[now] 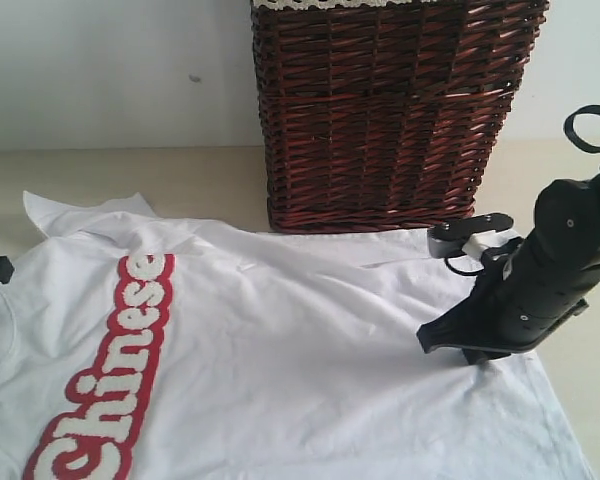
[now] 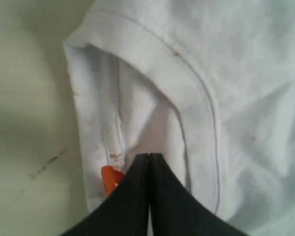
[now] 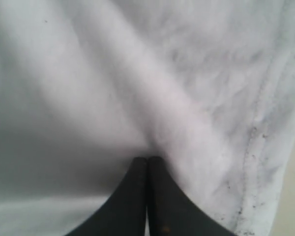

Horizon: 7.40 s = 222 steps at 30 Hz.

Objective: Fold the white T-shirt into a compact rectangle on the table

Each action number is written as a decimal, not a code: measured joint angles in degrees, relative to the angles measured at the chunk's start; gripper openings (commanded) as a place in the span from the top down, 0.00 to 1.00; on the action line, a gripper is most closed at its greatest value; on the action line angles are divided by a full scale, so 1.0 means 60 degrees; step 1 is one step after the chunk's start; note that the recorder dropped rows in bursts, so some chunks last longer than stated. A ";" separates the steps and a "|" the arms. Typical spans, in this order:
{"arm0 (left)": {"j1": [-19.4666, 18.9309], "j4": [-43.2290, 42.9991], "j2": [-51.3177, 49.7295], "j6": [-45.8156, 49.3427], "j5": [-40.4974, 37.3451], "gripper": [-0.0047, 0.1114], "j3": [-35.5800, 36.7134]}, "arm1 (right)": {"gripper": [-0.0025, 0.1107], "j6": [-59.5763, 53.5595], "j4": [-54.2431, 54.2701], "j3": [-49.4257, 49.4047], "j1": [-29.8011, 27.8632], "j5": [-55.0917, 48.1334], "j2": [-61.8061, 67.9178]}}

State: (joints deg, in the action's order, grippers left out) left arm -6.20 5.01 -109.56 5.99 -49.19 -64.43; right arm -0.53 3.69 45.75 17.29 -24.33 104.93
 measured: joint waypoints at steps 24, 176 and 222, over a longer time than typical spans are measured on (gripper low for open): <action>0.1087 0.1017 0.1357 0.8576 -0.1843 0.39 -0.0238 | 0.89 -0.2371 0.2097 -0.0118 -0.0489 -0.0106 -0.1805; 0.3400 -0.2251 -0.5572 0.0920 0.0397 0.96 -0.9329 | 0.89 -0.2815 0.2718 -0.0133 -0.0489 -0.0692 -0.1846; 0.1995 -0.0261 -0.4361 0.2330 0.1884 0.96 -0.9336 | 0.89 -0.2815 0.2718 -0.0133 -0.0489 -0.0769 -0.1846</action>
State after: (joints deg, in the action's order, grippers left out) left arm 5.77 3.44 -135.73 19.97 -37.88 -120.45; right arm -17.42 20.00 44.95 14.35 -28.94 93.86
